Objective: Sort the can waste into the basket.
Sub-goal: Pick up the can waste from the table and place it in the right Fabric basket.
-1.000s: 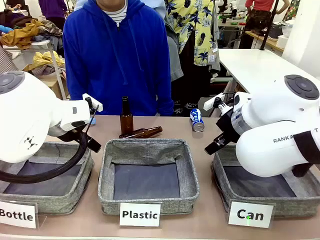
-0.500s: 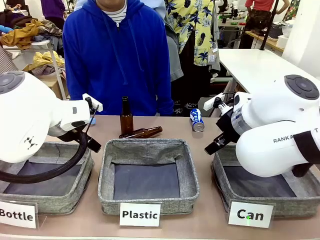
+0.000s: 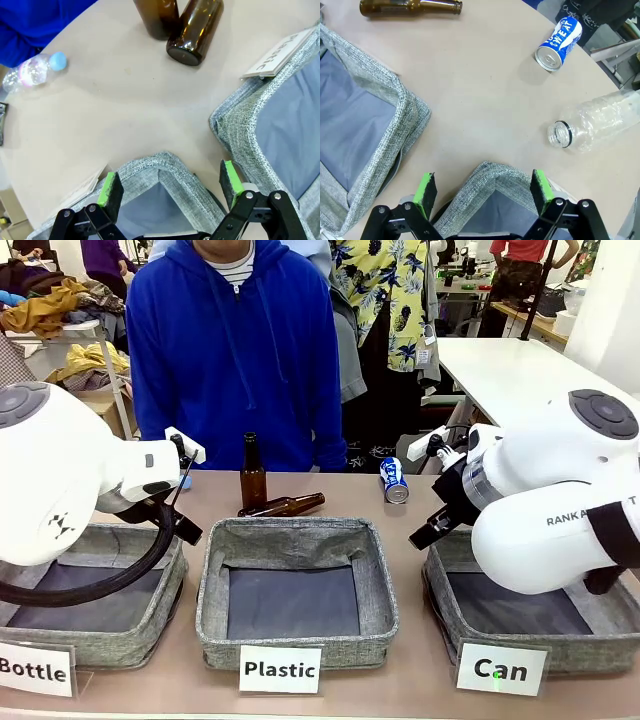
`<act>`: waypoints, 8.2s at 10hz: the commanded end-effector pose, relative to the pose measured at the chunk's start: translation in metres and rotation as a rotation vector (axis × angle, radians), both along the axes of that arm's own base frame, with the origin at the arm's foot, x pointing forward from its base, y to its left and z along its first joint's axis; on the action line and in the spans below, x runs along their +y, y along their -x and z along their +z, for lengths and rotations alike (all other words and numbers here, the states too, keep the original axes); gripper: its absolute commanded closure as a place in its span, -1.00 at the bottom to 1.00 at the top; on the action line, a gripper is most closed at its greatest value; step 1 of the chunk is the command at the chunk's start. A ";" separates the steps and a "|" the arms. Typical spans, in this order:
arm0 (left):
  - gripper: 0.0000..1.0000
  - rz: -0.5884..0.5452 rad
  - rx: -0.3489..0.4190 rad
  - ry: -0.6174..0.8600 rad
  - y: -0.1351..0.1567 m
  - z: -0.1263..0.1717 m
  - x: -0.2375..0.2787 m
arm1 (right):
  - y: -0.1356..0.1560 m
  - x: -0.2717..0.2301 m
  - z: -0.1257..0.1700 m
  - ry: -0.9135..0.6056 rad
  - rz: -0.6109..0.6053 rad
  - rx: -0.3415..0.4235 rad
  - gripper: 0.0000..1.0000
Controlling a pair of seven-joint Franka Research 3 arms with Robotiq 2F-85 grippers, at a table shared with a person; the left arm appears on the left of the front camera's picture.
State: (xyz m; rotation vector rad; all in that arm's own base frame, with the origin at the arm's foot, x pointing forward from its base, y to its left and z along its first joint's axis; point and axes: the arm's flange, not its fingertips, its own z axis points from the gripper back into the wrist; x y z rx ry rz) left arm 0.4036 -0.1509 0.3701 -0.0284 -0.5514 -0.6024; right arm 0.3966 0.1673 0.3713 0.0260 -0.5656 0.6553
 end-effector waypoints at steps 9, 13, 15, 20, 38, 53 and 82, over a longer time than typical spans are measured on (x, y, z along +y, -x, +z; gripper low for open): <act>-1.00 -0.235 0.127 0.646 0.121 0.142 0.132 | 0.104 -0.142 0.141 -0.651 -0.140 0.257 -1.00; -1.00 0.018 0.056 1.130 0.132 0.062 0.292 | 0.121 -0.263 0.093 -1.028 -0.371 0.198 -1.00; -1.00 0.214 -0.028 1.252 0.161 0.026 0.340 | 0.119 -0.298 0.067 -1.060 -0.556 0.140 -1.00; -1.00 0.271 -0.018 1.257 0.151 0.037 0.397 | 0.090 -0.353 0.104 -1.062 -0.573 0.180 -1.00; -1.00 0.161 -0.039 0.074 -0.072 0.138 0.290 | 0.090 -0.353 0.104 -1.062 -0.573 0.180 -1.00; -1.00 -0.287 0.218 -0.111 -0.353 0.009 0.297 | 0.090 -0.353 0.104 -1.062 -0.573 0.180 -1.00; 1.00 -0.645 0.326 -0.045 -0.143 0.138 0.294 | 0.090 -0.353 0.104 -1.062 -0.573 0.180 -1.00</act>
